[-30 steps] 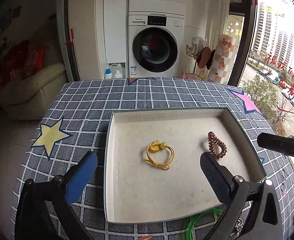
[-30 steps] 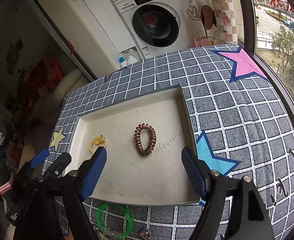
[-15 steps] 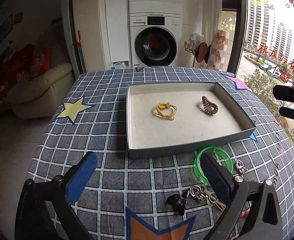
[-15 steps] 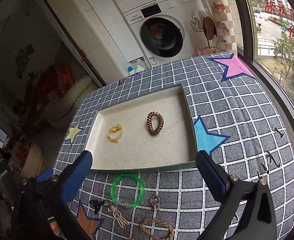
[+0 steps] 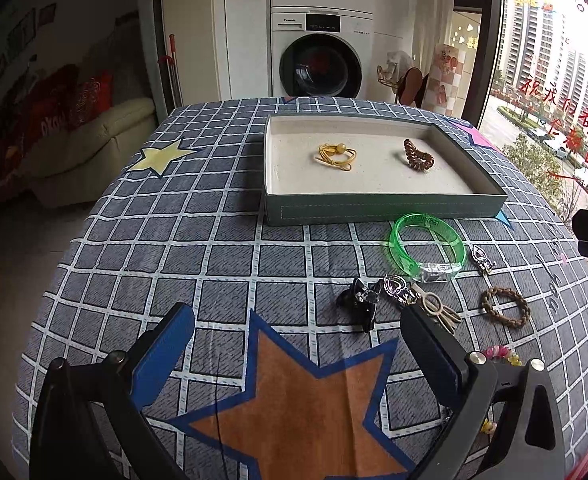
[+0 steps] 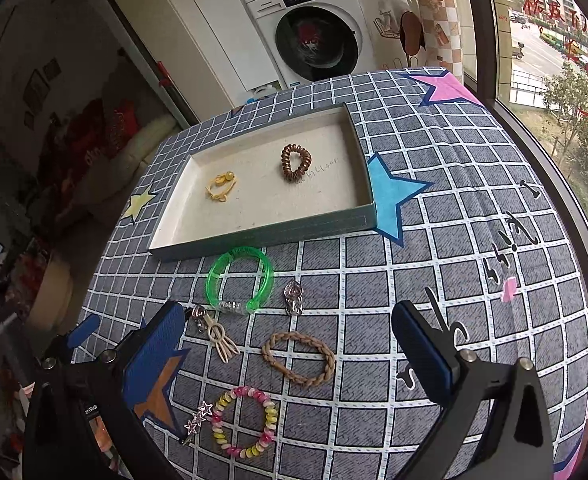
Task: Organize jewelry
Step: 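Withdraw both tools from the tray toward the remaining jewelry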
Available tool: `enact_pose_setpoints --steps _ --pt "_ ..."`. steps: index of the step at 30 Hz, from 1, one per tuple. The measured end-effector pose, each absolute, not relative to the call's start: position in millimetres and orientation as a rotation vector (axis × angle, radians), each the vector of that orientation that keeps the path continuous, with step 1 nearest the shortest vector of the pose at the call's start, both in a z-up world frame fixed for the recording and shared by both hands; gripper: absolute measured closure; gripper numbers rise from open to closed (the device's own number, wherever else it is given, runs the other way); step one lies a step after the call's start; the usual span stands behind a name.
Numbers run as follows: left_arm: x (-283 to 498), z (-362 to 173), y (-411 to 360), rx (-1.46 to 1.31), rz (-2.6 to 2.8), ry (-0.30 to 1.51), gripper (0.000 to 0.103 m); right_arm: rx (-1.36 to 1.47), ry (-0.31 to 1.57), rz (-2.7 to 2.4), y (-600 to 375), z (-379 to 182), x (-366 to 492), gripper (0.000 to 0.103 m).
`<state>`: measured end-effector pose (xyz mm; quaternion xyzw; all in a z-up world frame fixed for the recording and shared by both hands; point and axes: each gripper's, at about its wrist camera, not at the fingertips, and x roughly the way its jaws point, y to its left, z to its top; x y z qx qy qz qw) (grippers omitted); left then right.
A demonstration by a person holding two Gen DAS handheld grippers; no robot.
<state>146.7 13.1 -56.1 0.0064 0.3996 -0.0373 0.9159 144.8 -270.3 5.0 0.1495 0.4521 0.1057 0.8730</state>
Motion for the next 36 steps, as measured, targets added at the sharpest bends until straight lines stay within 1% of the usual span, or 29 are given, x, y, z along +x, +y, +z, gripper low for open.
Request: enact_pose_setpoints --steps 7,15,36 --pt "140.0 -64.1 12.1 0.005 -0.085 0.863 0.0 0.29 1.008 0.186 -271.4 -19.2 122.2 0.0" --pt "144.6 -67.4 8.3 0.012 -0.081 0.878 0.0 0.232 1.044 0.138 -268.6 -31.6 114.1 0.0" --pt "168.0 -77.6 -6.0 0.083 -0.088 0.918 0.0 0.096 1.11 0.099 -253.8 -56.4 138.1 0.0"
